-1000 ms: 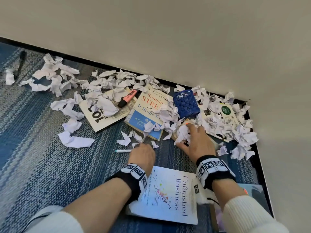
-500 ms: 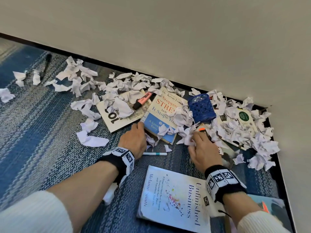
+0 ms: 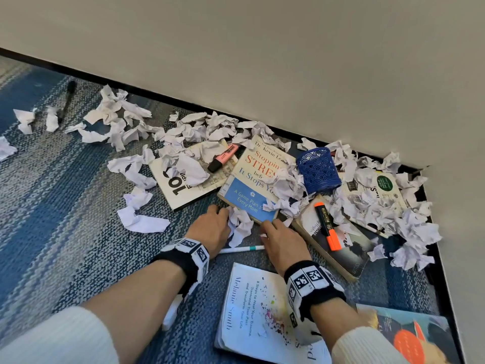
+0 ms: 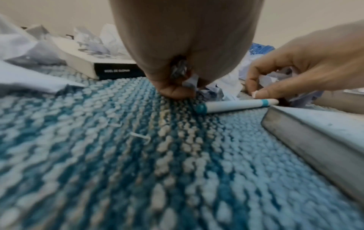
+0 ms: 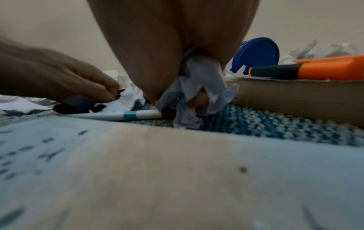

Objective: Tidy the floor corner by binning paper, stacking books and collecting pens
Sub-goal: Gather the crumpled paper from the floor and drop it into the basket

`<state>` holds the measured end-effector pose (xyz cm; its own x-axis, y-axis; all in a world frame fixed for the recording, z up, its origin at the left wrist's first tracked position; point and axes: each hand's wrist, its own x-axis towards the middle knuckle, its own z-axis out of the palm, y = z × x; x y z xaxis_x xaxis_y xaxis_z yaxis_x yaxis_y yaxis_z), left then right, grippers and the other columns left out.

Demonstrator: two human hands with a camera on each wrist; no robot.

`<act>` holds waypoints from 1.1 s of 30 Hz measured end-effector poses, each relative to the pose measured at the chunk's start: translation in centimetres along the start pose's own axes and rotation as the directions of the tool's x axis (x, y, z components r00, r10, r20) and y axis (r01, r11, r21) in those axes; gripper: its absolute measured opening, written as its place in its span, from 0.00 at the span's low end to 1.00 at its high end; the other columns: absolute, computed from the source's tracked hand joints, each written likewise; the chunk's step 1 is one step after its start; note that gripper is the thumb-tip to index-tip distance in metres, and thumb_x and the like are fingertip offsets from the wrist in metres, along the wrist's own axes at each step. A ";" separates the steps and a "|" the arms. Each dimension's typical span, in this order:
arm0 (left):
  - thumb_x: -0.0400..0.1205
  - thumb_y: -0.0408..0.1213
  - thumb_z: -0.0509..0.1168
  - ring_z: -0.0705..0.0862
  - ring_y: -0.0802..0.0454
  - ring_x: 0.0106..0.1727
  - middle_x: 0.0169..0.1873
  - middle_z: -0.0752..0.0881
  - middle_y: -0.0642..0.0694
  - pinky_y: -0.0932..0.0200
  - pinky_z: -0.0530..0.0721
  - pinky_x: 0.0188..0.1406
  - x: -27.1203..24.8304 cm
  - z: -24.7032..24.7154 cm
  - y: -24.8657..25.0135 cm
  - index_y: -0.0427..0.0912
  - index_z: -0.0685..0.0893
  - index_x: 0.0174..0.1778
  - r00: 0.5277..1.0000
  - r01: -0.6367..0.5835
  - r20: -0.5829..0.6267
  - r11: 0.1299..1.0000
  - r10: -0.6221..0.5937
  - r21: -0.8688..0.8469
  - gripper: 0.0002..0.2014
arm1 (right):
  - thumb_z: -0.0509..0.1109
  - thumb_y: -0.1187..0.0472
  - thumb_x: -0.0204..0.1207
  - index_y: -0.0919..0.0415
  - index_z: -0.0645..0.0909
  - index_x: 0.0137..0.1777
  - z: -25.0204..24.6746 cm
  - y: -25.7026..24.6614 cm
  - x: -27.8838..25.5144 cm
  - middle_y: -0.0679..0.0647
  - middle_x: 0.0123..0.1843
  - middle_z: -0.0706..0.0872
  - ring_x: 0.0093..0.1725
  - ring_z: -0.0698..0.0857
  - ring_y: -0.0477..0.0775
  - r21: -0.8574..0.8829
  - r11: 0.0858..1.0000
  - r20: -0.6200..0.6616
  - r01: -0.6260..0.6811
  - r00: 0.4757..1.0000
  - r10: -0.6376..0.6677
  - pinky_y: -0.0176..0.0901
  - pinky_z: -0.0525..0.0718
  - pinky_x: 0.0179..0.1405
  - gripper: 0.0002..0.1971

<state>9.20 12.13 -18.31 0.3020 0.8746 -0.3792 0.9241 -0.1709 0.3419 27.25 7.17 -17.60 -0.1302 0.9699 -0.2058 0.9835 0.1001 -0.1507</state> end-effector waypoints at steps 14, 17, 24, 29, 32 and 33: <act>0.85 0.36 0.57 0.80 0.35 0.64 0.66 0.75 0.36 0.46 0.76 0.57 0.3 0.0 2.8 0.37 0.68 0.68 0.987 0.143 -0.046 0.964 -0.157 -0.226 0.16 | 0.62 0.55 0.84 0.56 0.70 0.76 -4.5 2.2 2.4 0.60 0.66 0.76 0.60 0.80 0.64 0.142 0.959 -0.044 -0.244 0.967 0.252 0.51 0.79 0.54 0.21; 0.87 0.39 0.55 0.80 0.36 0.64 0.66 0.75 0.37 0.45 0.77 0.57 -0.2 0.5 3.8 0.39 0.70 0.68 0.993 0.117 -0.006 0.975 -0.121 -0.190 0.15 | 0.63 0.52 0.83 0.60 0.76 0.67 -4.4 2.2 2.9 0.61 0.63 0.74 0.56 0.81 0.65 -0.012 0.973 0.015 -0.232 0.973 0.232 0.50 0.77 0.48 0.17; 0.86 0.38 0.53 0.82 0.34 0.49 0.44 0.83 0.31 0.48 0.73 0.44 -1.0 -1.0 2.8 0.39 0.73 0.40 0.949 0.094 -0.243 0.915 -0.202 -0.392 0.11 | 0.69 0.66 0.74 0.67 0.76 0.44 -4.2 3.5 1.0 0.62 0.46 0.75 0.36 0.77 0.63 0.126 0.987 -0.257 -0.098 0.958 0.128 0.47 0.68 0.33 0.05; 0.86 0.39 0.59 0.79 0.38 0.42 0.39 0.79 0.38 0.49 0.72 0.39 -0.4 -1.7 2.7 0.35 0.73 0.45 0.892 0.086 -0.315 0.805 -0.325 -0.586 0.10 | 0.68 0.67 0.71 0.62 0.70 0.42 -3.9 3.9 -2.7 0.53 0.37 0.72 0.36 0.71 0.58 0.361 0.915 -0.282 -0.178 0.915 0.289 0.46 0.59 0.35 0.07; 0.86 0.33 0.58 0.82 0.34 0.44 0.40 0.82 0.36 0.47 0.74 0.39 -0.6 -1.1 3.7 0.37 0.72 0.43 0.938 0.026 -0.290 0.873 -0.190 -0.488 0.06 | 0.66 0.66 0.75 0.59 0.71 0.57 -3.7 4.1 -4.5 0.55 0.45 0.79 0.46 0.78 0.61 0.423 0.866 -0.102 -0.268 0.935 0.339 0.48 0.71 0.41 0.12; 0.85 0.32 0.58 0.82 0.33 0.45 0.40 0.81 0.36 0.49 0.72 0.37 -0.7 -0.8 4.0 0.38 0.70 0.43 0.947 -0.003 -0.287 0.891 -0.143 -0.453 0.06 | 0.65 0.63 0.77 0.56 0.72 0.63 -3.4 4.2 -4.9 0.55 0.49 0.81 0.51 0.80 0.61 0.397 0.878 -0.064 -0.267 0.946 0.317 0.47 0.74 0.45 0.15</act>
<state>12.47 11.20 -16.02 0.0868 0.9831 -0.1610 0.7168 0.0506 0.6954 32.48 3.56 -13.89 0.1966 0.9638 -0.1804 0.8483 -0.2594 -0.4615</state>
